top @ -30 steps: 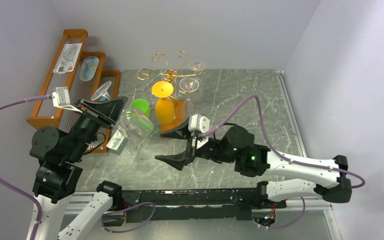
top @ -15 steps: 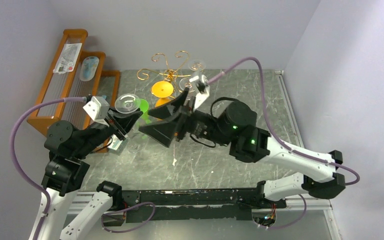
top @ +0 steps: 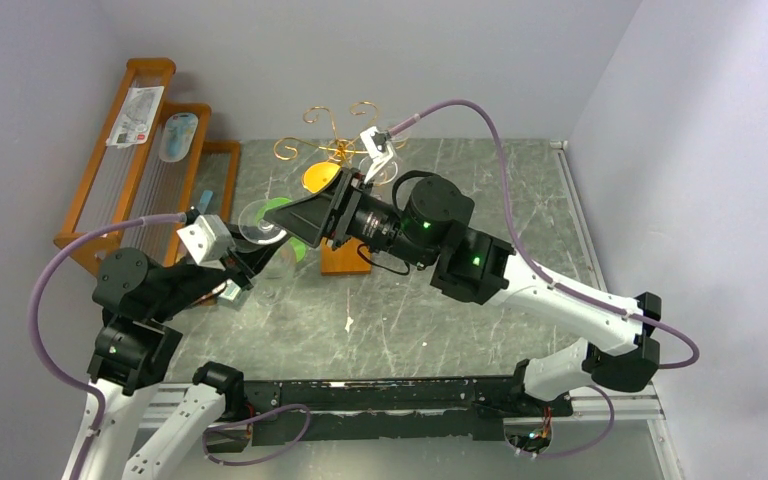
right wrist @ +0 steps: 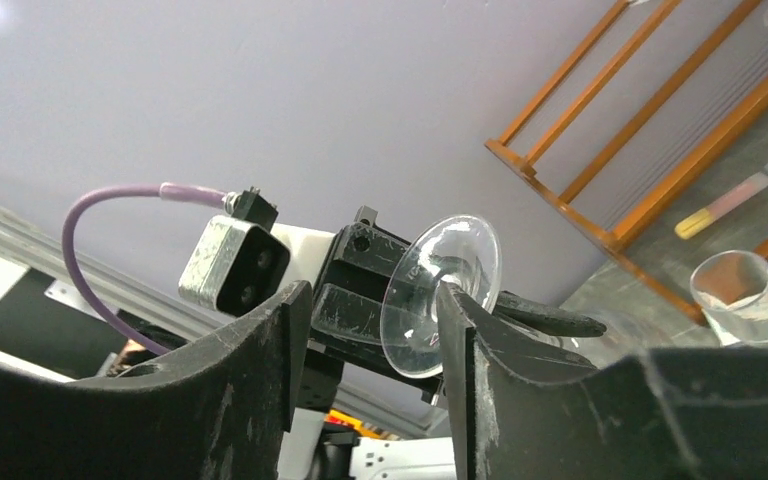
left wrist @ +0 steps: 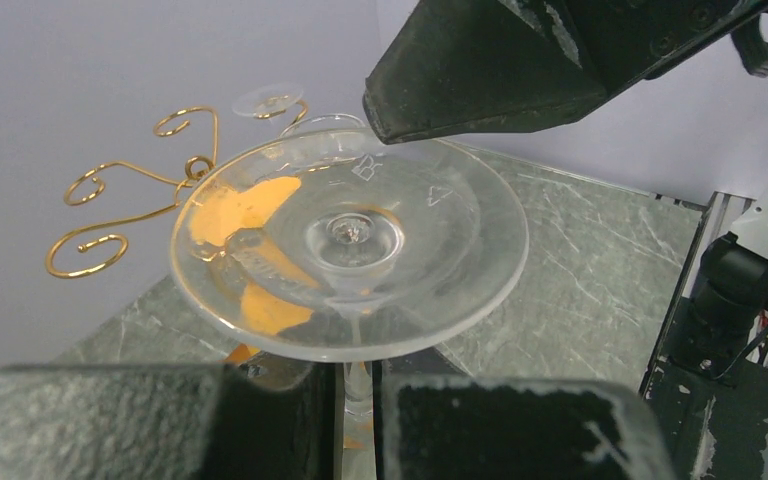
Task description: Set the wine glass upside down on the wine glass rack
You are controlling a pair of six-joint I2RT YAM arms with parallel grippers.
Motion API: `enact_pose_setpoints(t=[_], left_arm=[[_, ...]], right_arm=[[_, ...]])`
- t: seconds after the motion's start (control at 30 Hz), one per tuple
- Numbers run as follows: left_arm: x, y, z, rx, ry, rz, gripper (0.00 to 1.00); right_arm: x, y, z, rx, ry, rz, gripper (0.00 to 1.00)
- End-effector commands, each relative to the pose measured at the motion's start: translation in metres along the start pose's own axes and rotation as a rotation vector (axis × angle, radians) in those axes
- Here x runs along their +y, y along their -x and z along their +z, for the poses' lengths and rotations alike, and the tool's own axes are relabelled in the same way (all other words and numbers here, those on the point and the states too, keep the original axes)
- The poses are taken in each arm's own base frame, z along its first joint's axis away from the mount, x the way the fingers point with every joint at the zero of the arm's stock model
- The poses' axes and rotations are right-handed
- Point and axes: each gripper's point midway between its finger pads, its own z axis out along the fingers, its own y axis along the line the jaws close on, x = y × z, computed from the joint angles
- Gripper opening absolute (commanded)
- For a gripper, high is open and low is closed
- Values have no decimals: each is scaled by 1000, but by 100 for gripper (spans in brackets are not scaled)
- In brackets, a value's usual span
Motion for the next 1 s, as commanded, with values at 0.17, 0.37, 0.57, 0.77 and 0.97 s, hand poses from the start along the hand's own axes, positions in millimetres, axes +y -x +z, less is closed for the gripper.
enact_pose_setpoints(t=[0.17,0.37,0.57,0.77,0.97], left_arm=[[3,29,-4,-125,25,129,5],[6,23,-5,-107,36,138,5],[1,23,-1,-112,-3,143,5],[-1,19,3,-121,-26,124,5],[-7,12,5,-122,-59,94,5]], right_arm=[[-34,0,-10,-43,-120,88,56],[-37,22,-25,-139,-146,65,59],[-37,0,-7,-33,-100,92,59],[-27,-7,3,11,-28,119,48],[-18,-8,4,37,47,207,11]])
